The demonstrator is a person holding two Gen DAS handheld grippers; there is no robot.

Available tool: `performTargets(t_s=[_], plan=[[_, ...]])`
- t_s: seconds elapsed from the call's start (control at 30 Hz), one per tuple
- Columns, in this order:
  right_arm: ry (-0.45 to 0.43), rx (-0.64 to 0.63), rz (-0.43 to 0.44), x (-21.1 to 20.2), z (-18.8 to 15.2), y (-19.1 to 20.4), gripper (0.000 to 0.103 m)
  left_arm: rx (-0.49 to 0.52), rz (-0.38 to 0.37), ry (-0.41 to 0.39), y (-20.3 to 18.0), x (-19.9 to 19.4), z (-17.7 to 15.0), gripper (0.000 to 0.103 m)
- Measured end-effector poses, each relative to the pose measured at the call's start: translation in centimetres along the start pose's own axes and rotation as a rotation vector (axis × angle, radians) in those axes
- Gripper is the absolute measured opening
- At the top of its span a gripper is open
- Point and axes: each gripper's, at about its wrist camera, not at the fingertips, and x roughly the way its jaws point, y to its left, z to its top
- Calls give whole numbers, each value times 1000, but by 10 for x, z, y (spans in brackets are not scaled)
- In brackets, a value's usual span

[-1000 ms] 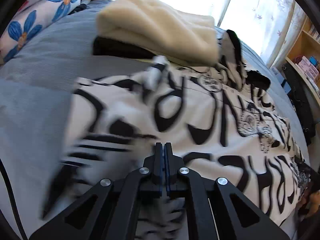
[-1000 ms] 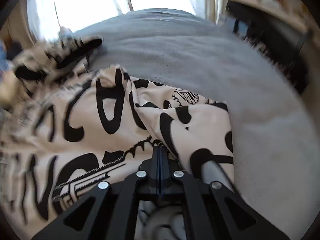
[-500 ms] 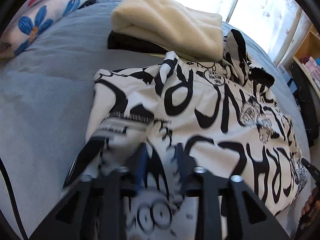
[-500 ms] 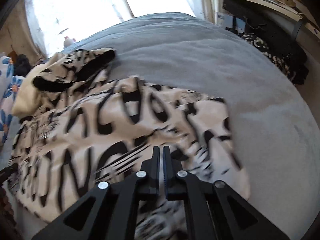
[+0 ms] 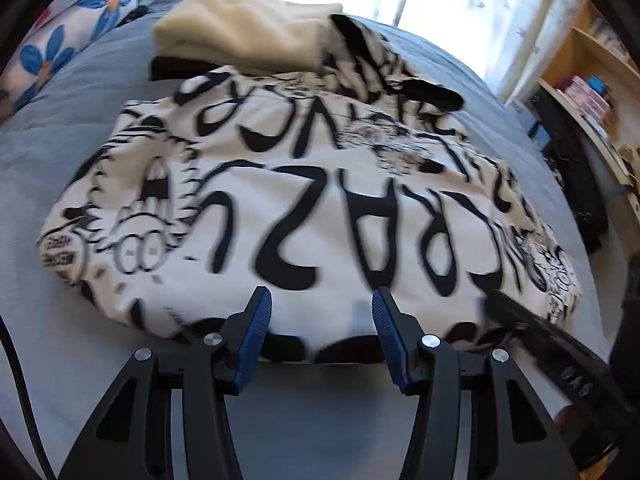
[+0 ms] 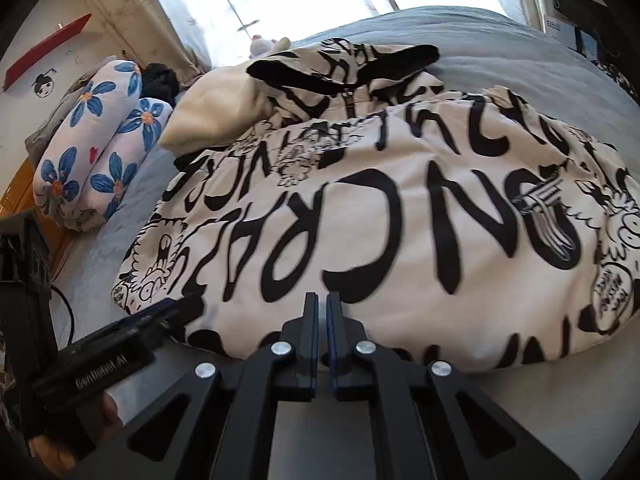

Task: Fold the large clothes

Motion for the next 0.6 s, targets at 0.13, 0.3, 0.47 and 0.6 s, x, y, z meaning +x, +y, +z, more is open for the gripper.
performTargets(t_s=[0.13, 0.3, 0.47, 0.6], plan=[[10, 26, 2, 9, -2, -6, 4, 7, 39, 13, -4, 12, -2, 51], [11, 50, -26, 2, -5, -35, 0, 11, 87, -13, 14, 14, -1, 51], [-35, 97, -329, -23, -3, -95, 0, -18, 204, -28, 49, 8, 6, 51], [-50, 230, -402, -45, -5, -143, 0, -84, 212, -38, 82, 0, 10, 51]])
